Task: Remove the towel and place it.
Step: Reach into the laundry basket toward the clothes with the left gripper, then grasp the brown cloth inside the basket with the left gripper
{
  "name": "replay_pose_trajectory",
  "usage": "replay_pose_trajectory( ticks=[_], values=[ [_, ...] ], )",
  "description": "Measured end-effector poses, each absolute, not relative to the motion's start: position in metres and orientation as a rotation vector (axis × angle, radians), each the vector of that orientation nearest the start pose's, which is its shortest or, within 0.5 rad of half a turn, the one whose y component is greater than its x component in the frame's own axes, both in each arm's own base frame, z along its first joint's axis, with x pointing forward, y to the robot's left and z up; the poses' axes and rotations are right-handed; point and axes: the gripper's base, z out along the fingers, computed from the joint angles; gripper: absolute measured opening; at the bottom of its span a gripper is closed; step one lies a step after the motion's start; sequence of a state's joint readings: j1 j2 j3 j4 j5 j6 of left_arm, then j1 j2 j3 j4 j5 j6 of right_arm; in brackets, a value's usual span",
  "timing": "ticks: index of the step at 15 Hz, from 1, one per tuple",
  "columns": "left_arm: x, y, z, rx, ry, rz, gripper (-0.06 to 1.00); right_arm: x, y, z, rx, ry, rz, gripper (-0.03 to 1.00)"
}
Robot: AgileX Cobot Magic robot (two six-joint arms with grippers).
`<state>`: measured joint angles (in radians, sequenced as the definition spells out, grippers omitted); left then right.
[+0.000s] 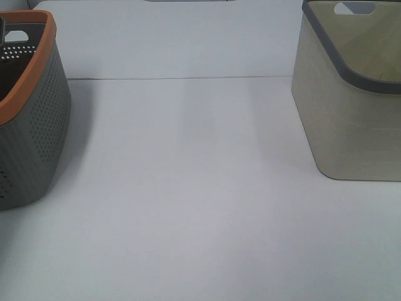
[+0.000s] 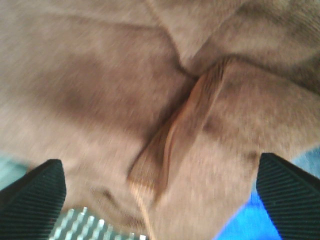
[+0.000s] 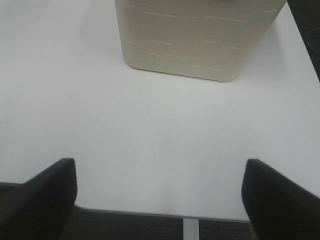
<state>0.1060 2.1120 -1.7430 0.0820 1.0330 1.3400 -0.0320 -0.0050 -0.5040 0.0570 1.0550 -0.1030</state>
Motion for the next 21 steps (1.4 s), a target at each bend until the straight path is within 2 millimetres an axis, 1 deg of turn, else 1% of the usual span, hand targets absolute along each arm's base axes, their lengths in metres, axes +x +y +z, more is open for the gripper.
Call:
replay_pose_trajectory(
  ticks=[2,4,6,7,8,9,12,13,17,18,19,20,21],
  values=[
    [0.448,0.051,0.196,1.795,2.406,0.314,0.99,-0.006,0.005,0.279,-0.075,2.027,-0.017,0.79],
    [0.449,0.050,0.191,1.808,2.410,0.310,0.98,-0.006,0.005,0.279,-0.075,2.027,-0.017,0.79],
    [0.450,0.050,0.188,1.812,2.413,0.306,0.93,-0.006,0.005,0.279,-0.075,2.027,-0.017,0.79],
    [0.450,0.049,0.187,1.815,2.413,0.305,0.89,-0.006,0.005,0.279,-0.075,2.027,-0.017,0.79],
    [0.450,0.049,0.187,1.819,2.413,0.303,0.77,-0.006,0.005,0.279,-0.075,2.027,-0.017,0.79],
    [0.450,0.049,0.187,1.819,2.413,0.303,0.74,-0.006,0.005,0.279,-0.075,2.027,-0.017,0.79],
    [0.451,0.046,0.186,1.826,2.408,0.303,0.51,-0.006,0.005,0.279,-0.075,2.027,-0.017,0.79],
    [0.451,0.046,0.186,1.826,2.408,0.303,0.45,-0.006,0.005,0.279,-0.075,2.027,-0.017,0.79],
    [0.451,0.046,0.184,1.828,2.411,0.299,0.32,-0.006,0.005,0.279,-0.075,2.027,-0.017,0.79],
    [0.451,0.046,0.183,1.830,2.413,0.295,0.28,-0.006,0.005,0.279,-0.075,2.027,-0.017,0.79],
    [0.451,0.046,0.182,1.832,2.416,0.291,0.19,-0.006,0.005,0.279,-0.075,2.027,-0.017,0.79],
    [0.451,0.047,0.181,1.833,2.417,0.292,0.01,-0.006,0.005,0.279,-0.075,2.027,-0.017,0.79],
    [0.451,0.047,0.181,1.818,2.430,0.297,0.00,-0.006,0.005,0.279,-0.075,2.027,-0.017,0.79]
  ],
)
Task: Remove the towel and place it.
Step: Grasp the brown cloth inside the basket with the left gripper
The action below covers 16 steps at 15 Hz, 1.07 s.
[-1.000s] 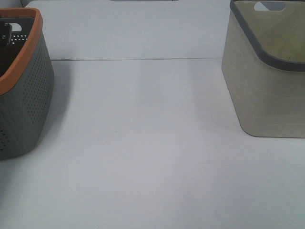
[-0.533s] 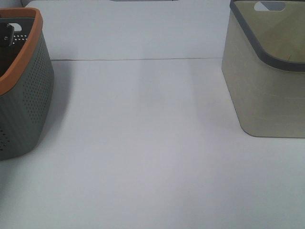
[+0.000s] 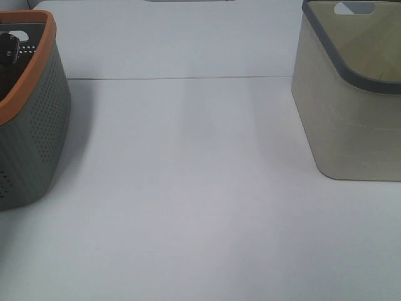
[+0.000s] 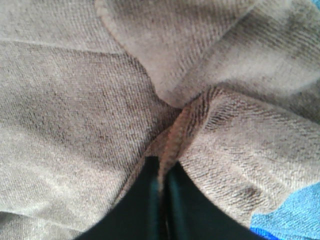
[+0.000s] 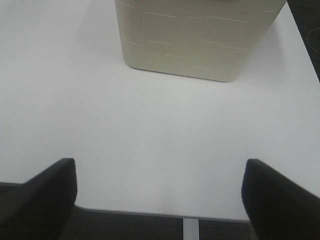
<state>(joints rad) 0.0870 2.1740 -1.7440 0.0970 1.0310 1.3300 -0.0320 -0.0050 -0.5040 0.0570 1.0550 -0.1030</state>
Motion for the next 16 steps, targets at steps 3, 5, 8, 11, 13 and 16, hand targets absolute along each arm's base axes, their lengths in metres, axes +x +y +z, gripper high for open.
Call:
replay_pose_trajectory(
  ticks=[3,5,8,11,13,16],
  values=[
    [0.451,0.047,0.181,1.773,2.468,0.312,0.00,-0.006,0.005,0.279,-0.075,2.027,-0.017,0.79],
    [0.453,0.047,0.185,1.789,2.459,0.345,0.00,-0.006,0.005,0.279,-0.075,2.027,-0.017,0.79],
    [0.457,0.037,0.222,1.712,2.395,0.436,0.00,-0.006,0.005,0.279,-0.075,2.027,-0.017,0.79],
    [0.439,0.032,0.291,1.525,2.354,0.519,0.00,-0.006,0.005,0.279,-0.075,2.027,-0.017,0.79],
    [0.419,0.031,0.328,1.444,2.338,0.547,0.00,-0.006,0.005,0.279,-0.075,2.027,-0.017,0.79],
    [0.392,0.029,0.372,1.273,2.325,0.569,0.00,-0.006,0.005,0.279,-0.075,2.027,-0.017,0.79]
  ],
)
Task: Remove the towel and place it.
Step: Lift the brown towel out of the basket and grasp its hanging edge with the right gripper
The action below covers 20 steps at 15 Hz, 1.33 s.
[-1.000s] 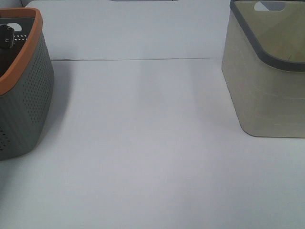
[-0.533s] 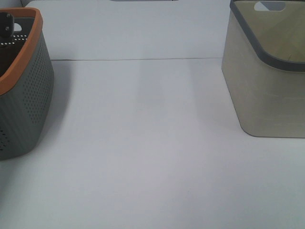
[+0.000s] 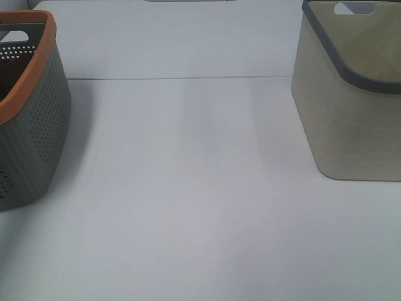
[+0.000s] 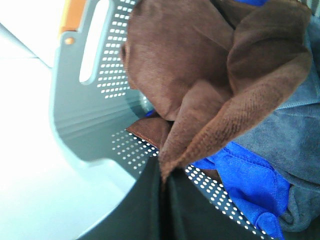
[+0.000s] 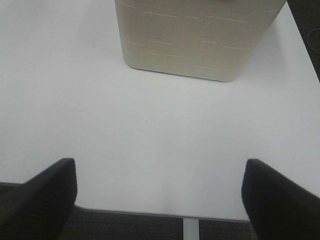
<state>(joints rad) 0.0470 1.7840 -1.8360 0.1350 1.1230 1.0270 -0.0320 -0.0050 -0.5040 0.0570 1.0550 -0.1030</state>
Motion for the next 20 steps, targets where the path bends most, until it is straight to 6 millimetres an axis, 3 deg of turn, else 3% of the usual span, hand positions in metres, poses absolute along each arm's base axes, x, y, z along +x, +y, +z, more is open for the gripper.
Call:
replay_pose_trajectory(
  ticks=[6,8,9,12,15,18,20],
  values=[
    [0.372,0.029,0.401,1.196,2.286,0.594,0.00,-0.006,0.005,0.279,-0.074,2.027,-0.017,0.79],
    [0.355,0.028,0.424,1.159,2.224,0.632,0.00,-0.006,0.005,0.279,-0.074,2.027,-0.017,0.79],
    [0.334,0.024,0.454,1.095,2.101,0.662,0.00,-0.006,0.005,0.279,-0.074,2.027,-0.017,0.79],
    [0.314,0.012,0.488,1.105,1.863,0.655,0.00,-0.006,0.005,0.279,-0.074,2.027,-0.017,0.79],
    [0.311,-0.003,0.494,1.180,1.717,0.546,0.00,-0.006,0.005,0.279,-0.074,2.027,-0.017,0.79],
    [0.310,-0.031,0.496,1.317,1.573,0.489,0.00,-0.006,0.005,0.279,-0.074,2.026,-0.008,0.79],
    [0.307,-0.059,0.499,1.444,1.414,0.510,0.00,-0.004,0.008,0.286,-0.088,1.993,0.018,0.77]
  ],
)
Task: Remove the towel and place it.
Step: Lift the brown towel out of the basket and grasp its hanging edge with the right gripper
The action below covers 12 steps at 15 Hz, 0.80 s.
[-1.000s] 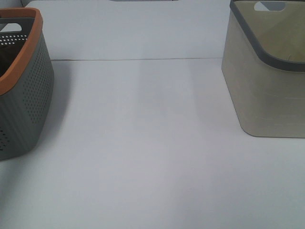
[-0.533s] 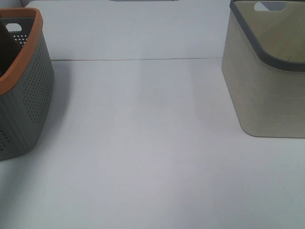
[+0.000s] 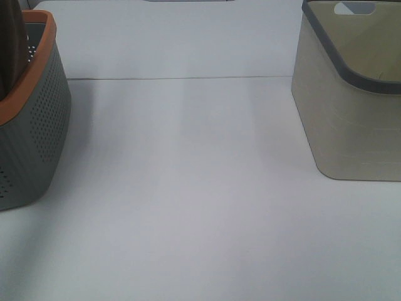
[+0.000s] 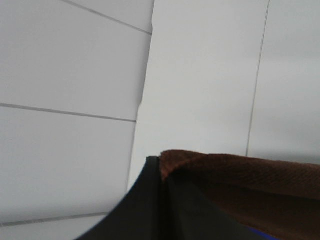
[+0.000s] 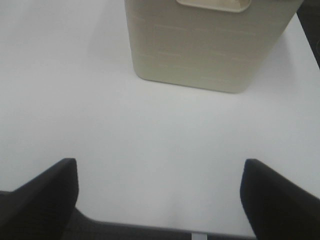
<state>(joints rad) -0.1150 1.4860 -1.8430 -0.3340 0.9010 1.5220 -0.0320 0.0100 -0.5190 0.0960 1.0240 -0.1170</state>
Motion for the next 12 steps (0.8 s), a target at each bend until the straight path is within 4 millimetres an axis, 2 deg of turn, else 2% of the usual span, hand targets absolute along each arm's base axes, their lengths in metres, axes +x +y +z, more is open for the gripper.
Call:
replay_pose_trajectory(
  ticks=[1,3,4,6,8,10,12],
  values=[
    [0.304,-0.085,0.505,1.487,1.258,0.547,0.00,0.009,0.011,0.303,-0.139,1.952,0.043,0.77],
    [0.299,-0.110,0.512,1.495,1.114,0.573,0.00,0.031,0.015,0.323,-0.217,1.936,0.060,0.77],
    [0.296,-0.118,0.514,1.498,1.077,0.575,0.00,0.039,0.016,0.325,-0.242,1.943,0.066,0.76],
    [0.287,-0.144,0.515,1.526,0.980,0.543,0.00,0.068,0.022,0.337,-0.305,1.910,0.123,0.76],
    [0.278,-0.172,0.511,1.586,0.884,0.507,0.00,0.102,0.029,0.343,-0.344,1.846,0.220,0.76],
    [0.272,-0.200,0.503,1.654,0.779,0.483,0.00,0.139,0.036,0.339,-0.430,1.806,0.304,0.76],
    [0.267,-0.214,0.499,1.677,0.743,0.457,0.00,0.157,0.041,0.336,-0.500,1.758,0.328,0.76]
  ],
)
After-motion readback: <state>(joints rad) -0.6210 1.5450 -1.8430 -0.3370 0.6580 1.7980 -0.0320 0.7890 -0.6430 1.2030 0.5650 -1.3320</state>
